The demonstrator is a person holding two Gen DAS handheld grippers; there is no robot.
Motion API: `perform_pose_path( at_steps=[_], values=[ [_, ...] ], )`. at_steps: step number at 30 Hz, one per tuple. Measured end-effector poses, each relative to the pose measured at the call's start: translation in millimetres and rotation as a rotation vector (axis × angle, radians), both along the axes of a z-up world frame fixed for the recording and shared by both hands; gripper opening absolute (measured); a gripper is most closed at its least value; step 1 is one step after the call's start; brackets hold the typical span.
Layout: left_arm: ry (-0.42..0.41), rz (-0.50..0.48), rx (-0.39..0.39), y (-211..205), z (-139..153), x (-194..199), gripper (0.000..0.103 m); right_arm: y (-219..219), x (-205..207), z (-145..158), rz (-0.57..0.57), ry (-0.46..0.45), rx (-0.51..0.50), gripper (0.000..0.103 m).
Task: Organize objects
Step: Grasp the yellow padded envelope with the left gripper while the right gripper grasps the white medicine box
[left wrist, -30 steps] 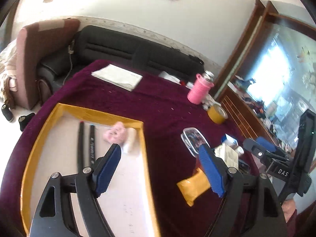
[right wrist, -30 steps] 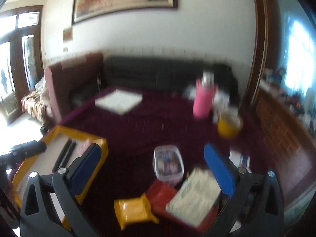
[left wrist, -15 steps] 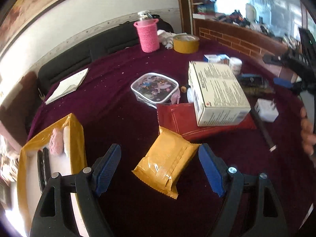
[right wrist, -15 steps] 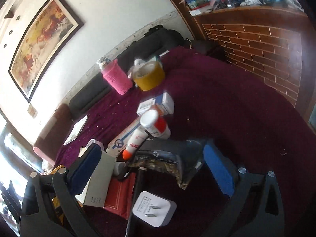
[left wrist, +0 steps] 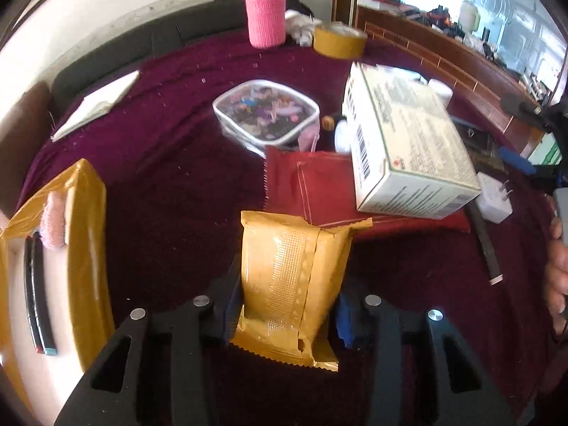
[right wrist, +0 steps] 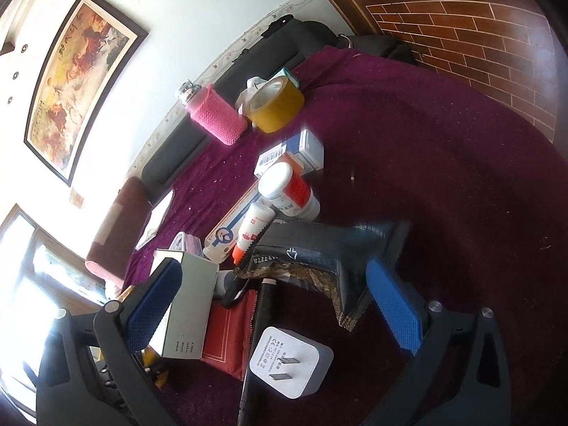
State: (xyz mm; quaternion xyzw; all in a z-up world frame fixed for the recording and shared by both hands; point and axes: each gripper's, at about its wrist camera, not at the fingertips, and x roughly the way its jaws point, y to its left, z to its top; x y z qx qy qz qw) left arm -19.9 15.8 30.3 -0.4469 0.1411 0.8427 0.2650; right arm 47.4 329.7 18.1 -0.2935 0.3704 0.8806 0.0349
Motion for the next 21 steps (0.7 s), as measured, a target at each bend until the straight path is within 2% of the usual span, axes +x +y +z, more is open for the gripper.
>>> perform_pose_path(
  at_steps=[6,9,13,17,21],
  values=[
    [0.065,0.022,0.146,-29.4,43.4,27.6,0.038,-14.9,1.9,6.6,0.012,0.0,0.105,0.103],
    [0.066,0.047,0.218,-52.4,60.4,39.1,0.038,-26.8,2.9,15.5,0.012,-0.001,0.176,0.103],
    [0.061,0.083,0.261,-79.1,67.4,44.4,0.038,-48.9,3.5,31.3,0.078,-0.003,0.147,0.103],
    [0.103,0.111,0.289,-105.0,72.6,59.2,0.038,-73.3,-18.5,41.5,0.178,-0.046,0.076,0.103],
    [0.111,0.137,0.333,-129.6,73.8,69.3,0.038,-100.5,-49.5,43.3,0.19,-0.146,0.13,0.103]
  ],
)
